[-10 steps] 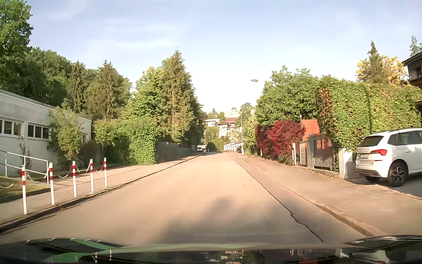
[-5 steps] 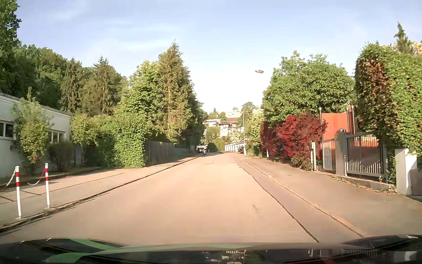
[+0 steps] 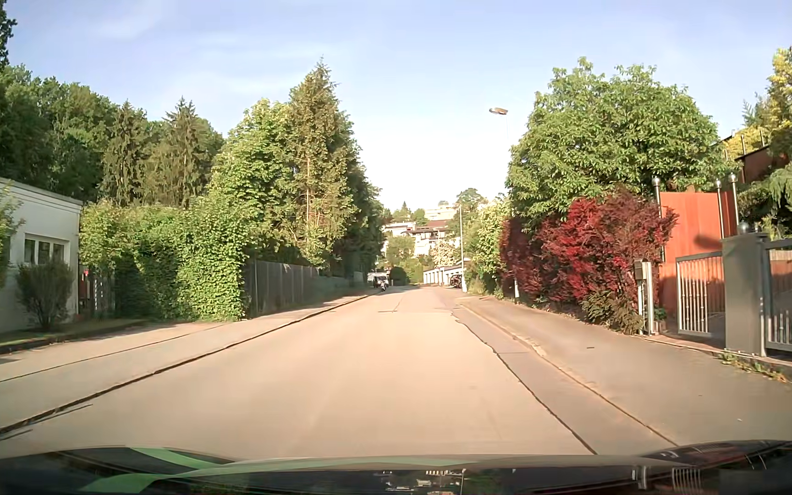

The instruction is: Follow the waypoints while adhering to traffic rules and regulations

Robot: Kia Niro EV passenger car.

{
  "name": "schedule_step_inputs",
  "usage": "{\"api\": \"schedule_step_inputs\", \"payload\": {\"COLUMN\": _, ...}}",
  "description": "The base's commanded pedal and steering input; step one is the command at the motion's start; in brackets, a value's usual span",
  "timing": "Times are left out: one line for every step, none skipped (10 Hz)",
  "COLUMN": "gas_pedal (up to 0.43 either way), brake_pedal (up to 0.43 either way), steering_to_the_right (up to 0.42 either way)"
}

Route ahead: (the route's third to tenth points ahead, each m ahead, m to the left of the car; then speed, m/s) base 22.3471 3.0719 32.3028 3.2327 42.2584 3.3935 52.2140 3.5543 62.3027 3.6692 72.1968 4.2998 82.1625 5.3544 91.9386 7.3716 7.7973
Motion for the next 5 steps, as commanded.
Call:
{"api": "schedule_step_inputs", "payload": {"gas_pedal": 0.039, "brake_pedal": 0.0, "steering_to_the_right": -0.002}}
{"api": "schedule_step_inputs", "payload": {"gas_pedal": 0.039, "brake_pedal": 0.0, "steering_to_the_right": -0.003}}
{"api": "schedule_step_inputs", "payload": {"gas_pedal": 0.039, "brake_pedal": 0.0, "steering_to_the_right": -0.004}}
{"api": "schedule_step_inputs", "payload": {"gas_pedal": 0.039, "brake_pedal": 0.0, "steering_to_the_right": -0.004}}
{"api": "schedule_step_inputs", "payload": {"gas_pedal": 0.039, "brake_pedal": 0.0, "steering_to_the_right": -0.006}}
